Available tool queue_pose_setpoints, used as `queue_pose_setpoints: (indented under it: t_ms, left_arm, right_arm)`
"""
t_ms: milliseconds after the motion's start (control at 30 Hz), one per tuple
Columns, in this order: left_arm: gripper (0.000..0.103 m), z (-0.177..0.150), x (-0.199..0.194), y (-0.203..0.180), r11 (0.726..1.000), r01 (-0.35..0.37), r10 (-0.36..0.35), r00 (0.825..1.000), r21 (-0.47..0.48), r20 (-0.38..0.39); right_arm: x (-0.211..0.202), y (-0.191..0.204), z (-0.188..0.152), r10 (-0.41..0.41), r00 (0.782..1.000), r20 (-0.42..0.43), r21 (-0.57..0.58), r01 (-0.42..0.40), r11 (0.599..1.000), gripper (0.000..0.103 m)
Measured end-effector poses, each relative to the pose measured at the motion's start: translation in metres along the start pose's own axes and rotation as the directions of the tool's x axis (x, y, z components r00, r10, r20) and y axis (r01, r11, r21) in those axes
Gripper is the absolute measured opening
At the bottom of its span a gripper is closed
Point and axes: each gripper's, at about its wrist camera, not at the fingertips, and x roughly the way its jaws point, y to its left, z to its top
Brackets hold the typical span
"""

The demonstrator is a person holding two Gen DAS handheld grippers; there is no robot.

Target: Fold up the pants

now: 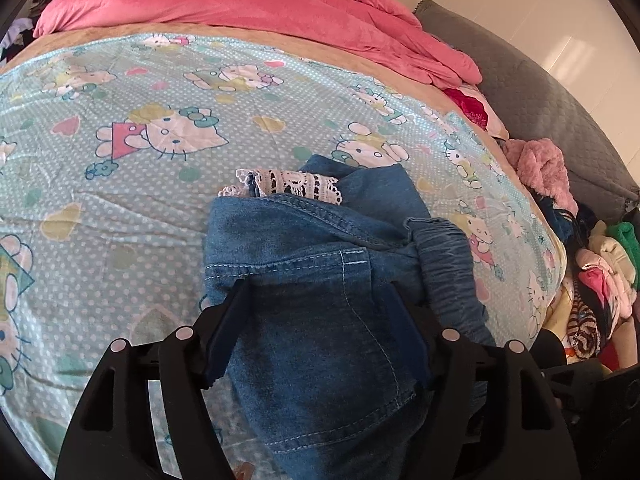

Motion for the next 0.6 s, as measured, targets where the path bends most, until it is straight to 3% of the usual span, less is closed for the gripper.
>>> queue_pose_setpoints:
  t_ms: [100,200,300,467,600]
  left_arm:
    - [0.071,0.0,-0.009,-0.001,1.0,-0.005,0.005,1.0,0.0,0.019]
    - [0.071,-0.001,-0.021,-0.004,1.0,-0.016,0.015,0.999,0.014,0.046]
    - [0.079,-0.003,-0.036,-0.007,0.999,-0.027,0.025,0.997,0.03,0.075]
    - [0.081,-0.006,-0.062,-0.013,0.999,-0.033,0.028,0.991,0.036,0.127]
    - [0.092,-0.01,-0.085,-0.013,0.999,-0.044,0.038,0.985,0.028,0.169]
  right_arm:
    - [-0.02,-0.001,0.002,-0.004,0.998,0.058,0.039,0.002,0.999,0.041]
    - [-0.041,-0.012,0.005,-0.021,0.993,0.12,0.112,0.007,0.994,0.051]
    - [-0.059,-0.027,0.006,-0.048,0.984,0.17,0.192,0.015,0.981,0.055]
    - [-0.078,-0.043,0.004,-0.122,0.972,0.203,0.269,0.065,0.961,0.065]
    - [-0.087,-0.053,0.0,-0.168,0.963,0.21,0.327,0.093,0.94,0.072]
